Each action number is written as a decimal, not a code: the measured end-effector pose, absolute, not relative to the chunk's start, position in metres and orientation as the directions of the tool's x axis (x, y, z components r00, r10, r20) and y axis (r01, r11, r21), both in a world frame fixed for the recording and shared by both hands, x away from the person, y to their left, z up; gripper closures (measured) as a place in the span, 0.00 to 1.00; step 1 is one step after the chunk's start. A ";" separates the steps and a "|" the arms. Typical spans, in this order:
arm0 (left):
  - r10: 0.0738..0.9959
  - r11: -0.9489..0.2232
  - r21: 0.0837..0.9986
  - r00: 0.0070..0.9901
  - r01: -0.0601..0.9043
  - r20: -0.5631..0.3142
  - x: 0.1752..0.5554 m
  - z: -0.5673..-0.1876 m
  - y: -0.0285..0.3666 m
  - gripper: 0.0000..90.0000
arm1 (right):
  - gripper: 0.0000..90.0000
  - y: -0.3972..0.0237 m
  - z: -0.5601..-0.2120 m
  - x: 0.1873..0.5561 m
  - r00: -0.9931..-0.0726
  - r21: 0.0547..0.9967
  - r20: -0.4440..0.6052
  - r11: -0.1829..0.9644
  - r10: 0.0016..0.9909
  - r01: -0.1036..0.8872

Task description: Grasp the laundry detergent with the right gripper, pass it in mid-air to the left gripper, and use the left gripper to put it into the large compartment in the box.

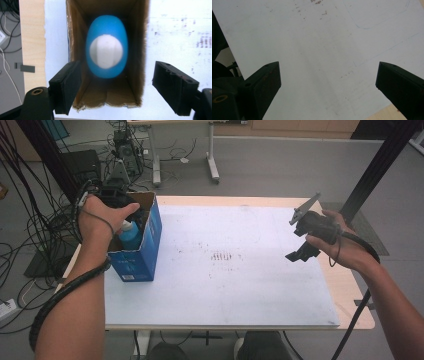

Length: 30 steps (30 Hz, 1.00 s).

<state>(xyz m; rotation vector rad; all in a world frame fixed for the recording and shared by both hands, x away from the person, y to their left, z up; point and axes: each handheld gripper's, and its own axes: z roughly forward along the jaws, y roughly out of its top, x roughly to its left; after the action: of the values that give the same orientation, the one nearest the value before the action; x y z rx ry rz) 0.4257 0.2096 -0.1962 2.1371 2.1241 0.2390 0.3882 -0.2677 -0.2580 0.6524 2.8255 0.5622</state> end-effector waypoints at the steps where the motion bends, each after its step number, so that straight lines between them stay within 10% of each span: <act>1: 1.000 -0.016 0.202 0.011 0.979 0.028 0.424 -0.193 0.206 0.24 | 0.07 -0.267 -0.257 0.389 -0.885 0.400 -0.097 0.832 0.454 0.383; 30: 0.962 -0.262 0.251 0.273 0.932 -0.009 0.434 -0.185 0.092 0.11 | 0.06 -0.274 -0.242 0.420 -0.829 0.387 -0.122 0.795 0.546 0.467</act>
<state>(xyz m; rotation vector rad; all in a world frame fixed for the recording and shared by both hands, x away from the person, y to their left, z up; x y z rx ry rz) 0.4341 0.0916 -0.1848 2.3332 1.7660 0.2141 0.4202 -0.2740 -0.2423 0.7888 2.7570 0.5067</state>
